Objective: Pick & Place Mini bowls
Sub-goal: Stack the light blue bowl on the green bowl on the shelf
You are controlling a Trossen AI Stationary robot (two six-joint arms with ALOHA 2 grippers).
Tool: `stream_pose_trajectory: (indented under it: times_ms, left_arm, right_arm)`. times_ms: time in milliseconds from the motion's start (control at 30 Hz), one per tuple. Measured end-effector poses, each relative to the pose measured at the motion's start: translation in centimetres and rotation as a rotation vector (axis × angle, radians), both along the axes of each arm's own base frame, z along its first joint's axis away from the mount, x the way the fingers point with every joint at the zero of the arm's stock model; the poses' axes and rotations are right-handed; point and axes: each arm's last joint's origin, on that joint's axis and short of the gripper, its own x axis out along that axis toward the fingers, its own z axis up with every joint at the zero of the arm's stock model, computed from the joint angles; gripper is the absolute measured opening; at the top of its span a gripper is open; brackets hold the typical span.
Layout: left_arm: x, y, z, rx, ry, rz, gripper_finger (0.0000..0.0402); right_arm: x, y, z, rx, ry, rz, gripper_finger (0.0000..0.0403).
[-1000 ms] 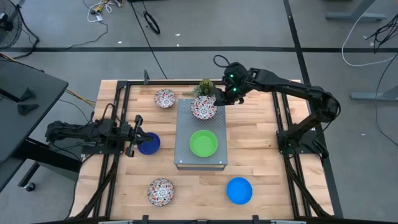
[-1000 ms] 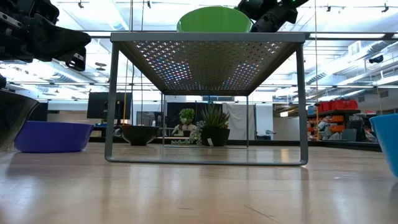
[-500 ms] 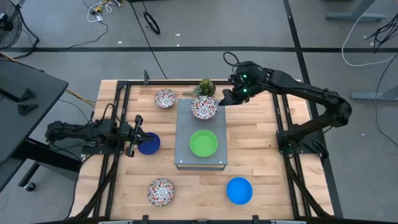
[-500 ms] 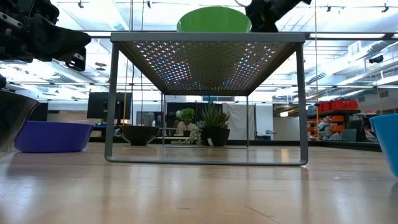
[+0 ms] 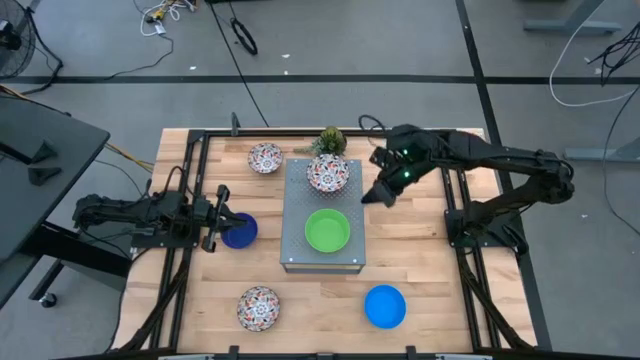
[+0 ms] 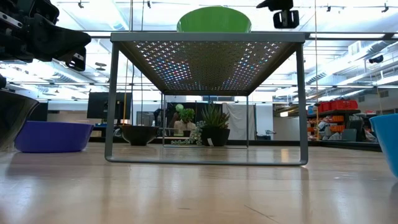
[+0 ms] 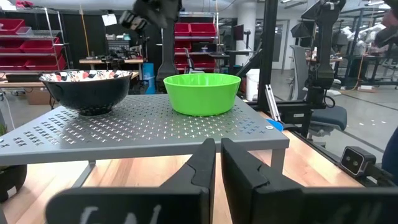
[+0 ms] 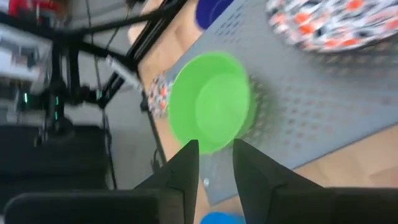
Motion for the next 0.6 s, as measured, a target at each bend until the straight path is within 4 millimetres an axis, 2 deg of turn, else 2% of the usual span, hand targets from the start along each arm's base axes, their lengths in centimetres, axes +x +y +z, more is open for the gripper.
stream_pose_trajectory:
  times_ms: [333,600]
  left_arm:
    - [0.0,0.0,0.0,0.0,0.0,0.0,0.003]
    - [0.0,0.0,0.0,0.0,0.0,0.0,0.003]
  right_arm:
    - [-0.4,4.8,-0.5,-0.109,0.015,0.287,0.0101]
    - [-1.7,8.3,-1.4,-0.353,0.13,0.337,0.0101]
